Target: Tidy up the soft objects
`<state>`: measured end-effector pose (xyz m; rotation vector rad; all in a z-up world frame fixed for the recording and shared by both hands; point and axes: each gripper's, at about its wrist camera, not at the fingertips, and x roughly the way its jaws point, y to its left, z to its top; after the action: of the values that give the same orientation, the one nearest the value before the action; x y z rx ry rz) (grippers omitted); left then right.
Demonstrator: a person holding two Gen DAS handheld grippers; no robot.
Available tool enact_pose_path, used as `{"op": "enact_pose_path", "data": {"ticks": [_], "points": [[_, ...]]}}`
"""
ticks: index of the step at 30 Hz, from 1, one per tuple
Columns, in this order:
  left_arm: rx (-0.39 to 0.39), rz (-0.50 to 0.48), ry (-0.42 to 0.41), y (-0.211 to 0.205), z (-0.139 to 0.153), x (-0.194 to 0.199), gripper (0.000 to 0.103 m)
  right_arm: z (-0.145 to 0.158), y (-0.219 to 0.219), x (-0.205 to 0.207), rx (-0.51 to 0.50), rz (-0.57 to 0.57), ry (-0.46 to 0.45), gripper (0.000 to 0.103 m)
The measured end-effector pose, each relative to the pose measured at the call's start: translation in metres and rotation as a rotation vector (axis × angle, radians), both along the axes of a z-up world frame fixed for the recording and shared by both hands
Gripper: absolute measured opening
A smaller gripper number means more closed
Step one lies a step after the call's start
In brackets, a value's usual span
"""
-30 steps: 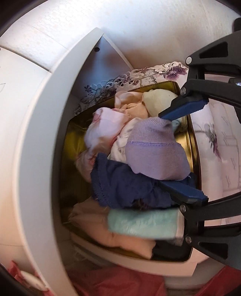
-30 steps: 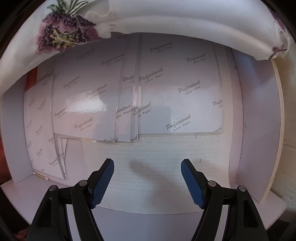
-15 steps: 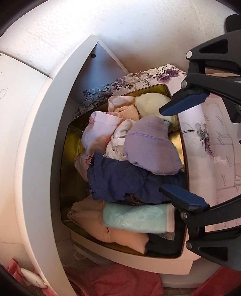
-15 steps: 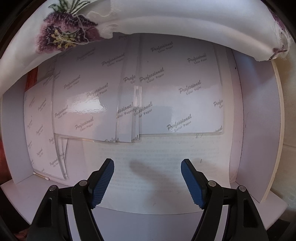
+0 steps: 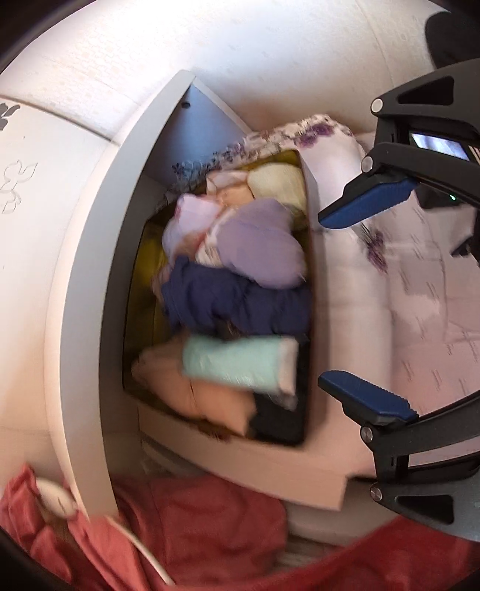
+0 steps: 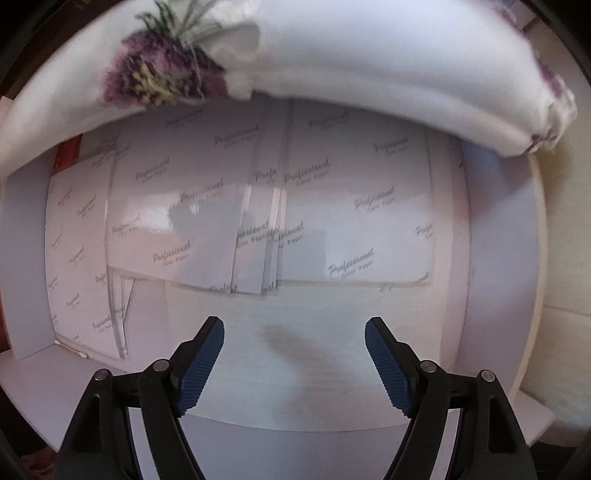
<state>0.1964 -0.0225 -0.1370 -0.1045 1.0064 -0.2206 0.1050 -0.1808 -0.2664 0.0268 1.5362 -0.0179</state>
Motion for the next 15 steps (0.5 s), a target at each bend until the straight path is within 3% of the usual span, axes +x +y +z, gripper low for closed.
{"op": "enact_pose_path", "data": {"ticks": [5,9,15], "points": [[0.09,0.07,0.033,0.023,-0.008,-0.022,0.081,0.013,0.002,0.001,-0.018,-0.002,-0.049,0.083],[0.088,0.113,0.051,0.04,-0.01,-0.038,0.081,0.026,0.006,-0.002,-0.036,0.011,-0.087,0.083],[0.079,0.117,0.014,0.047,0.002,-0.06,0.081,0.057,0.01,-0.005,-0.042,0.003,-0.176,0.083]]}}
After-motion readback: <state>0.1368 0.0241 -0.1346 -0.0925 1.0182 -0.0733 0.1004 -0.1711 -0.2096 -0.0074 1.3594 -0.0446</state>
